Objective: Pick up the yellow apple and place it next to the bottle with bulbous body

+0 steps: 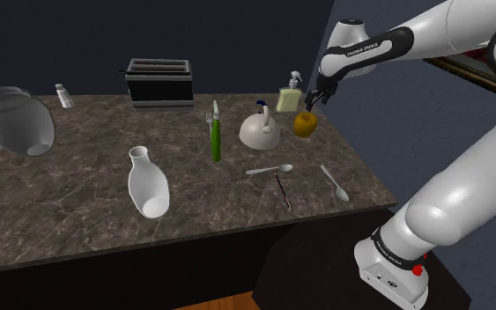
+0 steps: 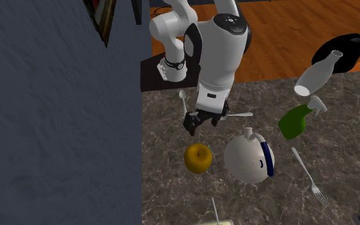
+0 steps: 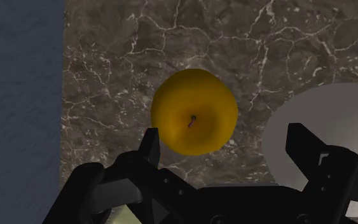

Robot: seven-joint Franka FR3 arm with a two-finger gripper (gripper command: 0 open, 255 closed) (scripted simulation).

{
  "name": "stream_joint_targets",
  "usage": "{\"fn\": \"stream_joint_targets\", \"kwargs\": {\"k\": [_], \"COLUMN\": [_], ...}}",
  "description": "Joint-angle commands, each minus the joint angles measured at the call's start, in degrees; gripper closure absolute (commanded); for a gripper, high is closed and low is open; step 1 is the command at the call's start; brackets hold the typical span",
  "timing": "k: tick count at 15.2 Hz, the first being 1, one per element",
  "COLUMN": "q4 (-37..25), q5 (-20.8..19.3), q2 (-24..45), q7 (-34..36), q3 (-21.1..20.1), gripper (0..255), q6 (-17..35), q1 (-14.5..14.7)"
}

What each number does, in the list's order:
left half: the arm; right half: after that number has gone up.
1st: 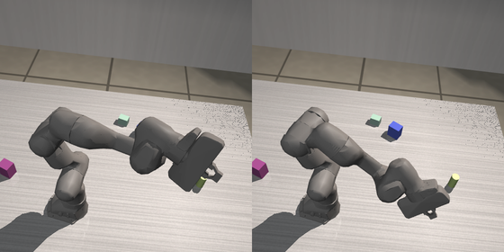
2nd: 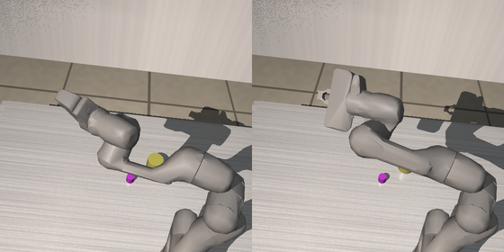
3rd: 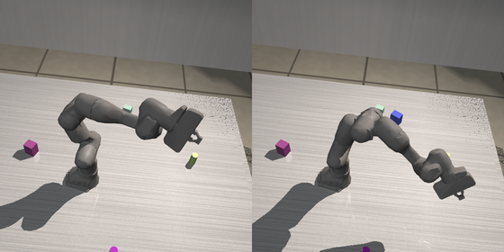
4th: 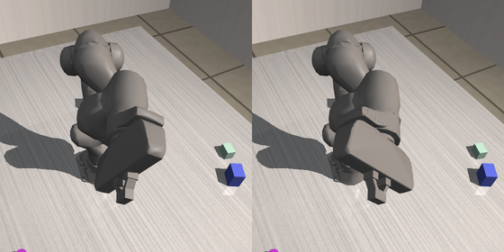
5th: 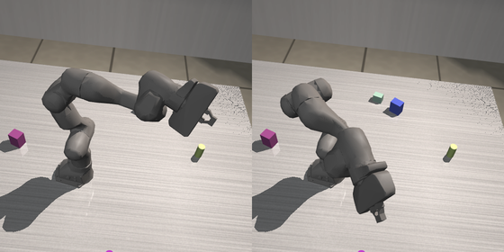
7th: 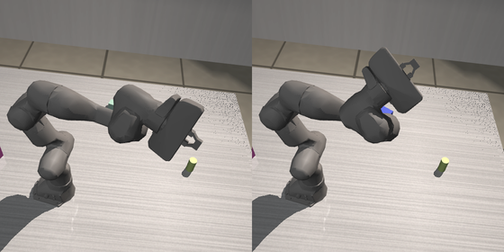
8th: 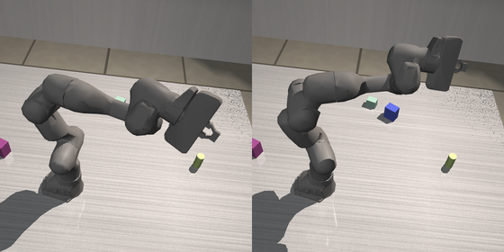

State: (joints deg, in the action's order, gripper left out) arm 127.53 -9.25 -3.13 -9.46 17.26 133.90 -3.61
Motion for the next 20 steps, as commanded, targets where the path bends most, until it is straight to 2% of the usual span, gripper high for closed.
{"fn": "stream_joint_targets", "kwargs": {"k": [1, 3, 10, 19, 20], "q4": [-1.9, -4.6, -4.1, -4.1, -4.1], "q5": [0.7, 1.8, 3.3, 3.4, 3.4], "q2": [4.0, 8.3, 12.6, 12.9, 13.0], "q7": [-1.6, -3.3, -4.4, -4.5, -4.5], "q3": [0.6, 0.9, 0.9, 0.8, 0.8], "gripper": [0, 0, 0, 0, 255], "q6": [2.6, 4.7, 9.4, 9.7, 9.7], "q1": [-0.4, -0.9, -1.6, -1.7, -1.7]}}
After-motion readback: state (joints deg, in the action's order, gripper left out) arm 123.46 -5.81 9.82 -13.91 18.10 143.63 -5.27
